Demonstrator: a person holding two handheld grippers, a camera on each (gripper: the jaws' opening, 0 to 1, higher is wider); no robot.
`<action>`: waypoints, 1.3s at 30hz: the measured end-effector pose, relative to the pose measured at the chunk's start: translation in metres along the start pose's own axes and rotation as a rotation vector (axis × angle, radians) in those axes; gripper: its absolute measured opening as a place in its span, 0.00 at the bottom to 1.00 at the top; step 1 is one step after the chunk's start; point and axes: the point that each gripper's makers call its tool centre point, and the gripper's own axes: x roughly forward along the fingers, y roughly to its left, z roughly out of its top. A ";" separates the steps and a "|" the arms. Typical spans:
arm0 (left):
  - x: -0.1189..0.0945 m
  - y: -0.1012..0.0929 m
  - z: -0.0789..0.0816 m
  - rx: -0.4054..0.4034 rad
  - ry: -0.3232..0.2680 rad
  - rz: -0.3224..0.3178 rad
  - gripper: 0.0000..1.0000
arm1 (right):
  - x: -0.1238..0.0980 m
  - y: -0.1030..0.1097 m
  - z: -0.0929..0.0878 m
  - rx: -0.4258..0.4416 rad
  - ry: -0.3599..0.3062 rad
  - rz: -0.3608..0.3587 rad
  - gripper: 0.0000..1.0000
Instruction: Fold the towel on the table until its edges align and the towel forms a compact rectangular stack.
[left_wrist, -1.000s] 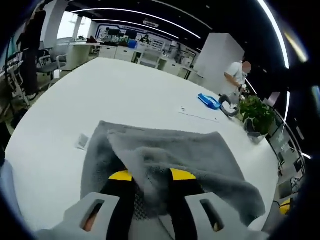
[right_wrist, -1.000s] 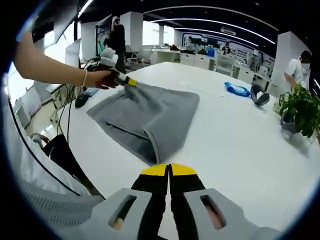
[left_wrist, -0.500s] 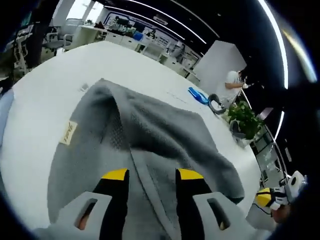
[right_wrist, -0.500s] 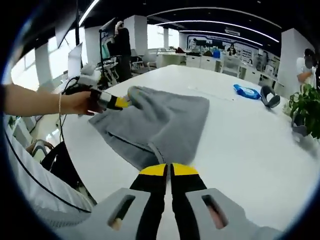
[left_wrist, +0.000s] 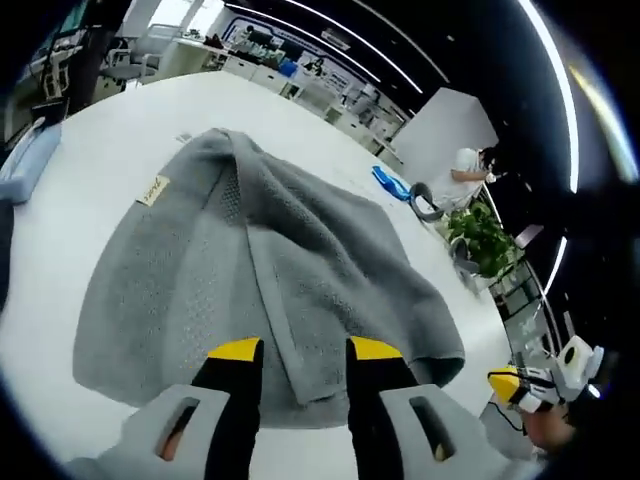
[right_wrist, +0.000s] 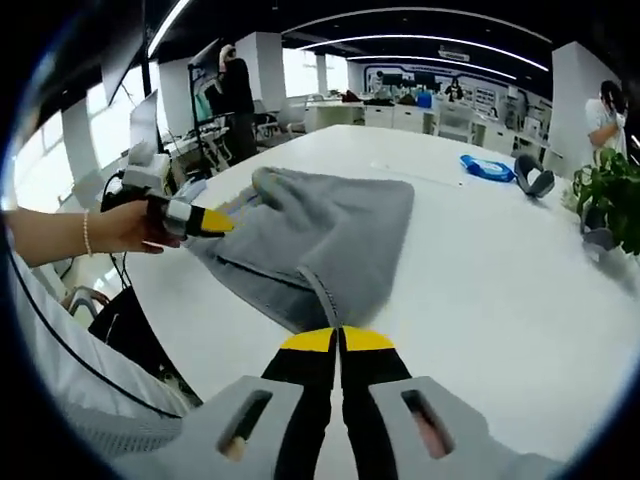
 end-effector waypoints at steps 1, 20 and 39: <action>0.001 0.000 -0.004 0.000 0.012 0.006 0.26 | 0.000 0.000 0.000 0.001 0.000 0.001 0.00; -0.028 -0.001 0.023 -0.032 -0.062 0.046 0.04 | -0.002 0.002 -0.001 0.008 -0.005 0.002 0.00; -0.056 0.068 0.040 0.052 -0.086 0.280 0.05 | -0.001 0.000 -0.006 0.016 0.006 0.013 0.00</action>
